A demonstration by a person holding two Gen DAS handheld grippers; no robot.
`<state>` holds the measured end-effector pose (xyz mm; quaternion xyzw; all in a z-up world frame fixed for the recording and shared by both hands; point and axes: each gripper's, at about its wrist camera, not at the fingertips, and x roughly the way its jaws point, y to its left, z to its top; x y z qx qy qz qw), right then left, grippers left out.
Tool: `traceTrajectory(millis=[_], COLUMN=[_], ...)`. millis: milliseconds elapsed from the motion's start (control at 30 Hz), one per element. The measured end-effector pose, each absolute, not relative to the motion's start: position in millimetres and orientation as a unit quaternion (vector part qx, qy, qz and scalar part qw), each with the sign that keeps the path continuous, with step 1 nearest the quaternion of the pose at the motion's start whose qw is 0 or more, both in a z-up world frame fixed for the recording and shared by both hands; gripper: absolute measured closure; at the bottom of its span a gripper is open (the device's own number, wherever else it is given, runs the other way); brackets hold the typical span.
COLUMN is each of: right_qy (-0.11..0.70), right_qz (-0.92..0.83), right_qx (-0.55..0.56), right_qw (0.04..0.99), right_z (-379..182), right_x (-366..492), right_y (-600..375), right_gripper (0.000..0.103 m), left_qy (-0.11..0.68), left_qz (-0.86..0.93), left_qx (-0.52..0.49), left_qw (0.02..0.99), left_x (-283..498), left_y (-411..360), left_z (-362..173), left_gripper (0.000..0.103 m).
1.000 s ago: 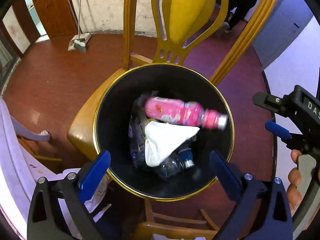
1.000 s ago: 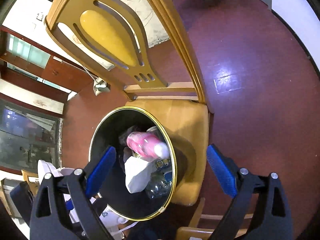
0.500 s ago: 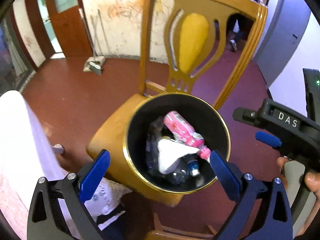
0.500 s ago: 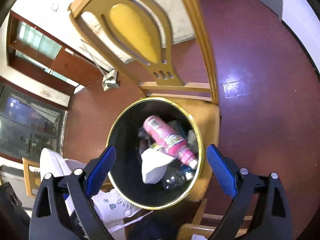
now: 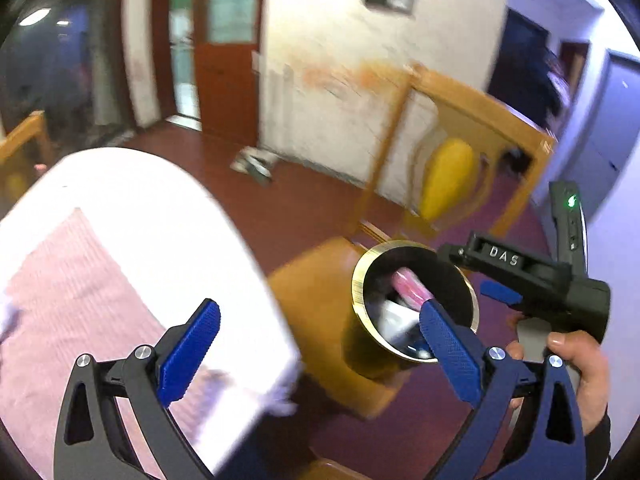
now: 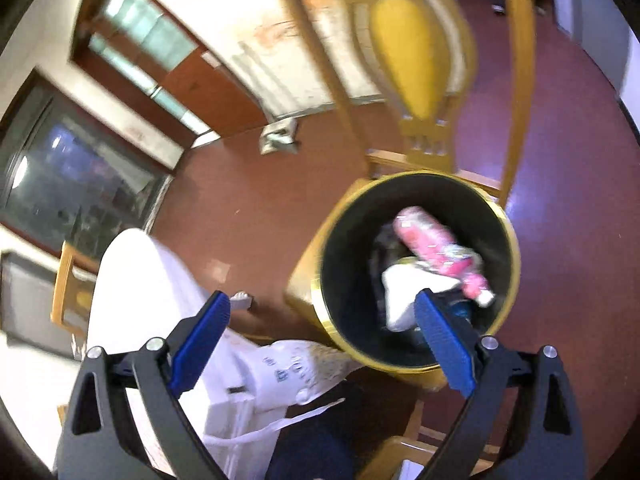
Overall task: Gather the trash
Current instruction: 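Move both tools back over the striped tablecloth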
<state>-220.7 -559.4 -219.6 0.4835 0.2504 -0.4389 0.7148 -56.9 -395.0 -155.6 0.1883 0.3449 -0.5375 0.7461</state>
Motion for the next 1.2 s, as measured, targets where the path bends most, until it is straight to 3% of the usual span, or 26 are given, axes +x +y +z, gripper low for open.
traceTrajectory(millis=[467, 800, 1067, 1200], right_qy=[0.311, 0.355, 0.375, 0.389], right_qz=[-0.259, -0.094, -0.024, -0.046], right_qx=[0.372, 0.309, 0.274, 0.291], right_qw=[0.835, 0.877, 0.885, 0.873], right_z=[-159, -125, -112, -122], right_x=[-19, 116, 160, 182], right_y=[-456, -340, -283, -274], right_gripper=[0.01, 0.01, 0.01, 0.01], left_qy=[0.323, 0.319, 0.296, 0.332], left_qz=[-0.254, -0.134, -0.065, -0.055], left_qx=[0.088, 0.052, 0.024, 0.027], left_qw=[0.907, 0.937, 0.953, 0.941], left_x=[59, 102, 127, 154], left_y=[-195, -102, -43, -25], left_z=[-95, -96, -92, -119], left_gripper=[0.006, 0.006, 0.006, 0.006])
